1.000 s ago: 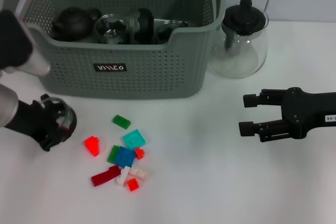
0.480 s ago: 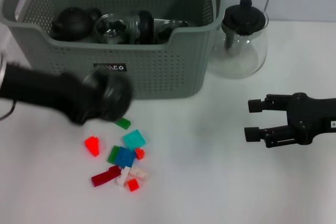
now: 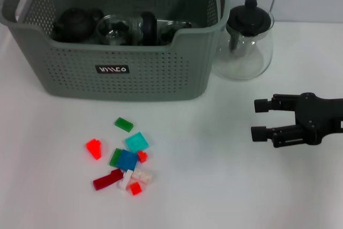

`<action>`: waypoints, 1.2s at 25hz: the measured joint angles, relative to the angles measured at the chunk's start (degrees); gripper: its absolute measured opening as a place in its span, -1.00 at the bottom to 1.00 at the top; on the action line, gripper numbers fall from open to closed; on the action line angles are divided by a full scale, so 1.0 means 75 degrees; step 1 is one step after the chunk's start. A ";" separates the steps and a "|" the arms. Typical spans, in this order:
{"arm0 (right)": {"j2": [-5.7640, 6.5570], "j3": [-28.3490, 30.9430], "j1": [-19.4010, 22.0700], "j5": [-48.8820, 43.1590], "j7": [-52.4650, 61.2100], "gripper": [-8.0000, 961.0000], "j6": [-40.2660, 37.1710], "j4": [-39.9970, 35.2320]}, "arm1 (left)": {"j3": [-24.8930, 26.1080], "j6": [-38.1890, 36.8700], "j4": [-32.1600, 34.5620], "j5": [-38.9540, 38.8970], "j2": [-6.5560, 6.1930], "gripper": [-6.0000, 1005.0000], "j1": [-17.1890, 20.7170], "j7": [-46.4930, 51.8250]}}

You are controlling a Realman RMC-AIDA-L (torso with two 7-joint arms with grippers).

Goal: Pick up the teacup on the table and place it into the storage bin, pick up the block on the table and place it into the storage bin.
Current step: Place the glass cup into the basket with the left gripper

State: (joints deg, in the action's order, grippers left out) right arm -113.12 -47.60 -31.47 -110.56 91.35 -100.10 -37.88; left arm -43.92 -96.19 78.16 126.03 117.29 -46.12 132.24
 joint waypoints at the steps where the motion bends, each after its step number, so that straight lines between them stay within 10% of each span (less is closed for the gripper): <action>1: -0.0008 0.0009 -0.0012 -0.0012 0.0001 0.97 0.0006 0.0000 | -0.0095 0.0356 -0.0345 0.0278 -0.0109 -0.90 -0.0166 0.0058; 10: -0.0040 0.0018 -0.0038 -0.0023 0.0041 0.97 0.0085 0.0000 | -0.0459 0.2755 -0.3239 0.2145 -0.0637 -0.89 -0.1334 0.0169; 30: -0.0044 -0.0040 -0.0028 -0.0037 0.0118 0.97 0.0178 0.0012 | -0.1595 0.3958 -0.4251 0.3993 -0.0156 -0.87 -0.1661 0.0880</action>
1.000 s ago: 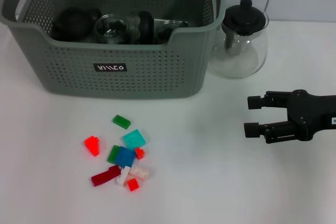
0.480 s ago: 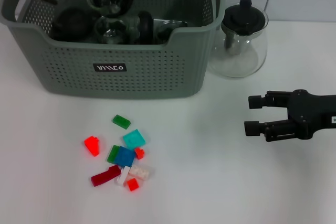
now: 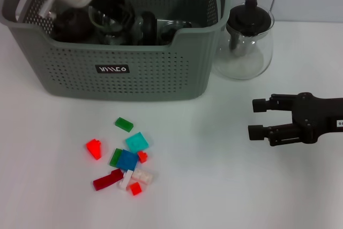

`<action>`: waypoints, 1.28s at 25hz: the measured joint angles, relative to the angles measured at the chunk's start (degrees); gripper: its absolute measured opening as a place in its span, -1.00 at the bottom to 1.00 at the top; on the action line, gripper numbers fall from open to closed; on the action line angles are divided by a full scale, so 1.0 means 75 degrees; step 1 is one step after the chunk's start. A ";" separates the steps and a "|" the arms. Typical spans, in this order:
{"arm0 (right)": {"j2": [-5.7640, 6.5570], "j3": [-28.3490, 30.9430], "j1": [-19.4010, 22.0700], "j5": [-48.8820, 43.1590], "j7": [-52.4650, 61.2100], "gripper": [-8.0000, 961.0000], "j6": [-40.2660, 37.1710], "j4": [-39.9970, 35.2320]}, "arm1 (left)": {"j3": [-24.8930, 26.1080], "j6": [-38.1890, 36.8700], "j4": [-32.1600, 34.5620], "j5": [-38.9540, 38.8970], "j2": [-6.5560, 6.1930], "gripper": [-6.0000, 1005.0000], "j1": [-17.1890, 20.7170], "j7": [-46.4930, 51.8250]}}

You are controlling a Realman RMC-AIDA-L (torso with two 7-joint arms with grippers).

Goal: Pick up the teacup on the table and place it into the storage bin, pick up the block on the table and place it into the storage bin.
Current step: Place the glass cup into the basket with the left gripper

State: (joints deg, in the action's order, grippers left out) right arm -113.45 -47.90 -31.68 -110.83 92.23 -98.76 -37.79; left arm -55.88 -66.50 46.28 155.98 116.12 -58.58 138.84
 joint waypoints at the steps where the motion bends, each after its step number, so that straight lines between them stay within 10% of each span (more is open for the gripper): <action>1: -0.0001 0.0000 -0.0003 0.0000 -0.0008 0.97 0.0004 0.0000 | -0.0056 0.0074 -0.0058 0.0003 0.0020 -0.87 0.0000 0.0001; 27: -0.0014 0.0000 -0.0018 -0.0118 -0.0061 0.97 0.0185 -0.0001 | -0.0272 0.0876 -0.0383 0.0038 0.0153 -0.84 0.0032 -0.0012; 32: -0.0015 0.0000 -0.0018 -0.0118 -0.0067 0.97 0.0184 -0.0001 | -0.0271 0.0867 -0.0349 0.0038 0.0162 -0.47 0.0046 -0.0019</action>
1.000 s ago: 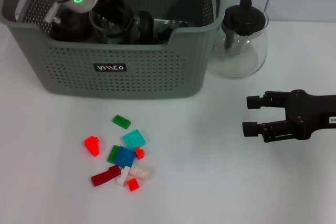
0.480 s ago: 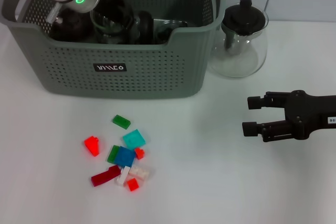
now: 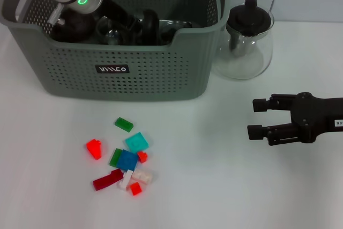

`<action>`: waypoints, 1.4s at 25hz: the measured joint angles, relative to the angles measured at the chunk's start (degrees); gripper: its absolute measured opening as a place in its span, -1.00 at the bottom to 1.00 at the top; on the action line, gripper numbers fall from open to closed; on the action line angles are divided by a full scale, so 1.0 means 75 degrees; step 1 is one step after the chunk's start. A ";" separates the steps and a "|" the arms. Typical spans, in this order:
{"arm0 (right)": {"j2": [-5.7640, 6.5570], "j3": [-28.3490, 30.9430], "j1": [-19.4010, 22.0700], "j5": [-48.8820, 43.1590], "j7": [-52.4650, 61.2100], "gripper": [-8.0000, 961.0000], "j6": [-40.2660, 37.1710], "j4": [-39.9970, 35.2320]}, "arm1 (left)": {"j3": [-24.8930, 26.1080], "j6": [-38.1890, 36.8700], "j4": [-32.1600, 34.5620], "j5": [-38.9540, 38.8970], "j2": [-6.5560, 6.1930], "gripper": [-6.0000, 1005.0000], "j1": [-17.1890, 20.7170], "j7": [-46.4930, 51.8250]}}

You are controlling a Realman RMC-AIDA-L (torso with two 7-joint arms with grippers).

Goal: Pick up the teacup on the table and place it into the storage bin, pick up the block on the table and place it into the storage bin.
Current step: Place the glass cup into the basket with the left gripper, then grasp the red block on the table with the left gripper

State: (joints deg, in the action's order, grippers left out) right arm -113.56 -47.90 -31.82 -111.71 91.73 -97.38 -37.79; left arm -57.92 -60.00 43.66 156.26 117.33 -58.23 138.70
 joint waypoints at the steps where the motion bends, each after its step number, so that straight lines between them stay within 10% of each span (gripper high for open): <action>1: 0.0000 0.0000 0.0000 0.0000 -0.0003 0.97 0.0000 0.0000 | 0.0005 -0.0025 0.0045 -0.0001 0.0001 -0.43 0.0006 -0.0001; 12: 0.0027 0.0046 -0.0004 0.0001 -0.0035 0.97 -0.0067 -0.0019 | 0.1079 -0.1395 0.2527 -0.1422 0.0094 0.23 0.0505 0.0031; 24: 0.0052 0.0067 -0.0074 0.0073 -0.0055 0.97 -0.0181 -0.0015 | 0.3386 -0.5984 0.4154 -0.8116 0.0233 0.47 0.2705 -0.3413; 35: -0.0028 0.0180 -0.0092 0.0084 -0.0075 0.97 -0.0167 0.0000 | 0.2201 -0.6727 0.6196 -0.6040 0.0823 0.46 0.4689 -0.4511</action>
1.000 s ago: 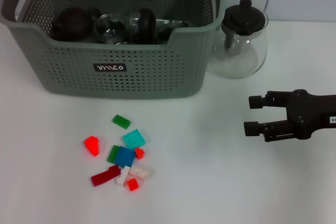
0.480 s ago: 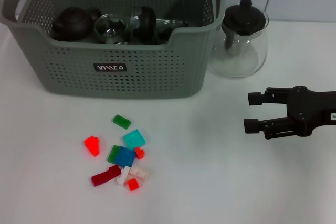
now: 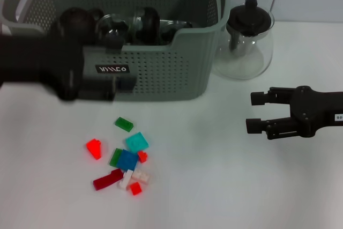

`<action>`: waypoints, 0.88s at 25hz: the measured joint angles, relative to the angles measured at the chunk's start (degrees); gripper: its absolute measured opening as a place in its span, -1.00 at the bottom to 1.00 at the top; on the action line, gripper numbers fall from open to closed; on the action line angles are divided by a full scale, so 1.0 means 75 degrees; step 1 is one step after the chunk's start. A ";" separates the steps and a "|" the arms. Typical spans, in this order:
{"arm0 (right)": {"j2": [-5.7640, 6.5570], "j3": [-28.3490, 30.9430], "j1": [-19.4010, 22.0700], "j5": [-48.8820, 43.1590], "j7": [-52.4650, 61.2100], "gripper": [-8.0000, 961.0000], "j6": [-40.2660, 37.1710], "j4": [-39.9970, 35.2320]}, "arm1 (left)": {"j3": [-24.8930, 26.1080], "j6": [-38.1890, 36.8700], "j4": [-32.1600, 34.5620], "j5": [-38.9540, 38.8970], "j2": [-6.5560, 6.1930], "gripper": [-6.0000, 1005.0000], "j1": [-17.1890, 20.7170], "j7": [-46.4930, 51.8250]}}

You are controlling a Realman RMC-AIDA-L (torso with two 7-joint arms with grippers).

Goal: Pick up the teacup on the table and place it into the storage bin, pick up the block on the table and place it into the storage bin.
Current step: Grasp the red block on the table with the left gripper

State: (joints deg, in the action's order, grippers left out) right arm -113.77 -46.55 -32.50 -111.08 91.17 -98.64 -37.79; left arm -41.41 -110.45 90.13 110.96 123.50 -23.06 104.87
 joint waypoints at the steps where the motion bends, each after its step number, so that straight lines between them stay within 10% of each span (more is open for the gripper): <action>1: -0.0013 -0.0001 -0.0002 0.0000 -0.0013 0.97 0.0010 0.0000 | -0.0144 -0.0001 0.0131 0.0363 0.0044 0.46 0.0074 -0.0002; 22: -0.0077 -0.0006 0.0037 -0.0048 -0.0040 0.97 0.0062 0.0012 | -0.3978 0.2090 -0.0718 0.6248 0.0156 0.45 -0.0692 0.3366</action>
State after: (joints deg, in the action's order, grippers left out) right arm -114.35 -46.60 -32.23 -111.44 90.87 -98.17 -37.70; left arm -71.25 -94.78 84.74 157.82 124.67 -28.25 130.11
